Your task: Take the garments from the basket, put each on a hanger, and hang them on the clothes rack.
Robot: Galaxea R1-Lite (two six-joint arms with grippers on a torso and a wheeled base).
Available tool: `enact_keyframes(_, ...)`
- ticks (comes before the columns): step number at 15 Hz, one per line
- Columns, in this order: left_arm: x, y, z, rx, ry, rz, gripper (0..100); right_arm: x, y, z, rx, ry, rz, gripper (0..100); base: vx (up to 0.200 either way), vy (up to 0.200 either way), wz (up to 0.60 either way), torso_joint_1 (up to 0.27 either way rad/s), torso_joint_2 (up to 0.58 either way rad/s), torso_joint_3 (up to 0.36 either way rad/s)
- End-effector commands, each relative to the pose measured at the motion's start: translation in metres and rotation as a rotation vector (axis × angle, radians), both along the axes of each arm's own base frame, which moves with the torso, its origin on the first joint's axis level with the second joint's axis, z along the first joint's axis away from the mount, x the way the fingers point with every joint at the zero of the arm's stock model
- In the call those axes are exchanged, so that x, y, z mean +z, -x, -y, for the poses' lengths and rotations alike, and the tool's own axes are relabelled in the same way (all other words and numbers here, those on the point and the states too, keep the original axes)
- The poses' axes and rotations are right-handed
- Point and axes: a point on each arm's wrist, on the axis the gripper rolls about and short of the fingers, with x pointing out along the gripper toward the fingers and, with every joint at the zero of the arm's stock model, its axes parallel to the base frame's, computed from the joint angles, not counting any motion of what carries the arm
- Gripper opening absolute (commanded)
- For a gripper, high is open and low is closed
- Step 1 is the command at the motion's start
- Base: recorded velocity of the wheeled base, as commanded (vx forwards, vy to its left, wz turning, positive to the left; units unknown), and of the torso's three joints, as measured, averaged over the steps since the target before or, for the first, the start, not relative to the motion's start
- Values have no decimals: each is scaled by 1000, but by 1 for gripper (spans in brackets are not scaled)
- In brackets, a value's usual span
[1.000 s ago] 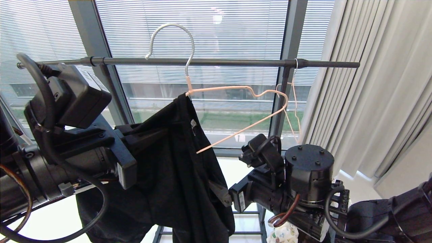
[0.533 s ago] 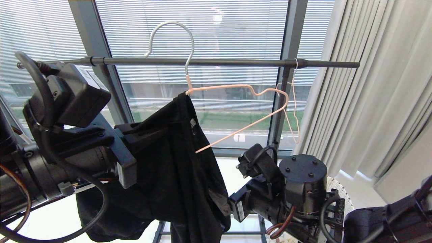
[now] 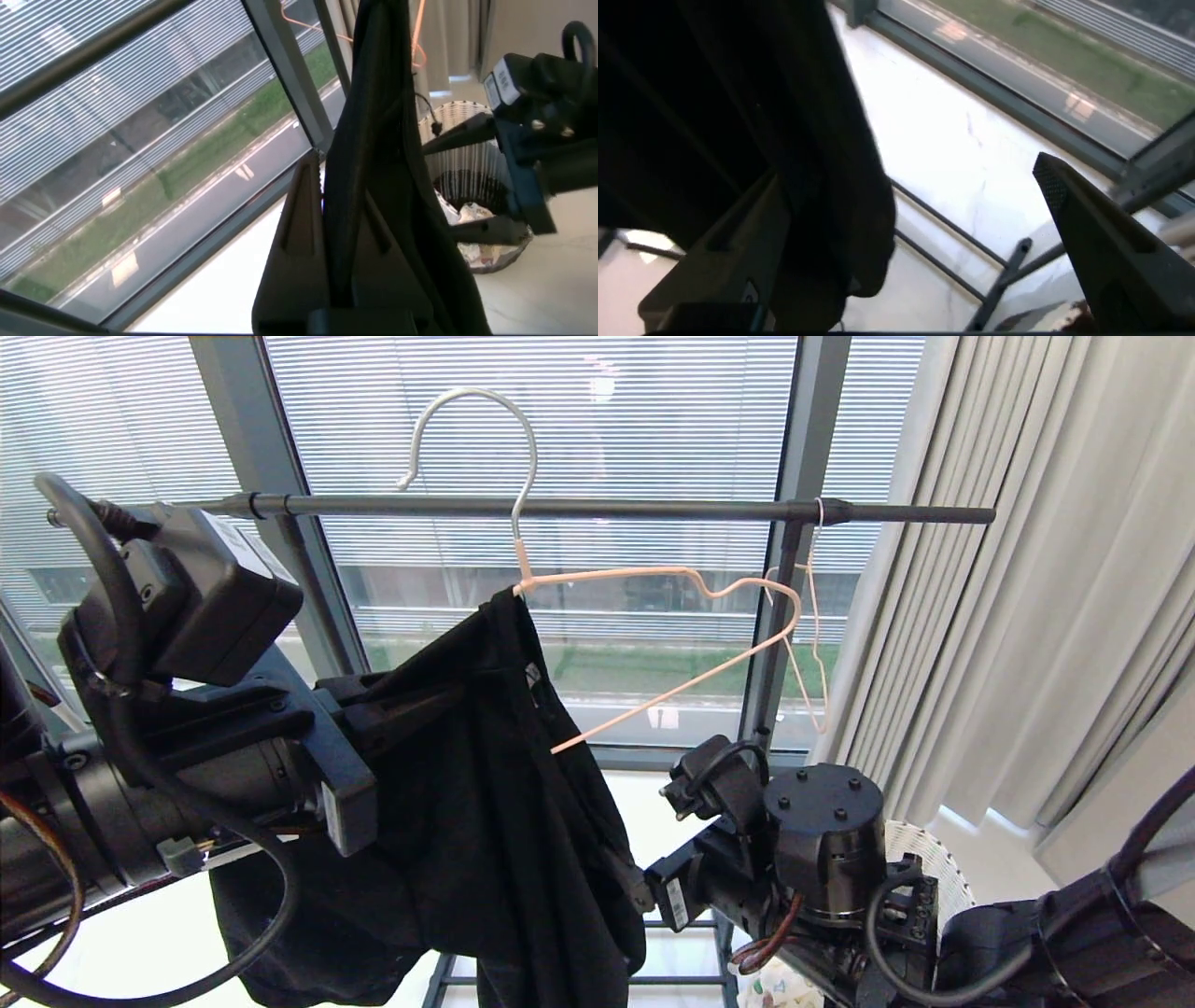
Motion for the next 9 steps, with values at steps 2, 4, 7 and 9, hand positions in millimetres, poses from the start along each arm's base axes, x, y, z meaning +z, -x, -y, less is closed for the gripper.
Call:
enact_keyframes(2,-1,0,0,0,0,-1,0,5,-29,25,-133,21,31,100,0,0,0,0,0,0)
enact_keyframes(4,-2,0,0,-1,-6,-4,0,15,-53,54,-231,51,78,100,0,0,0,0,0,0)
enact_keyframes(7,-7,1,-1,0,-24,-11,0,31,-71,86,-333,54,118,100,0,0,0,0,0,0)
enact_keyframes(9,-13,1,-3,5,-40,-23,0,43,-73,100,-373,38,137,100,0,0,0,0,0,0)
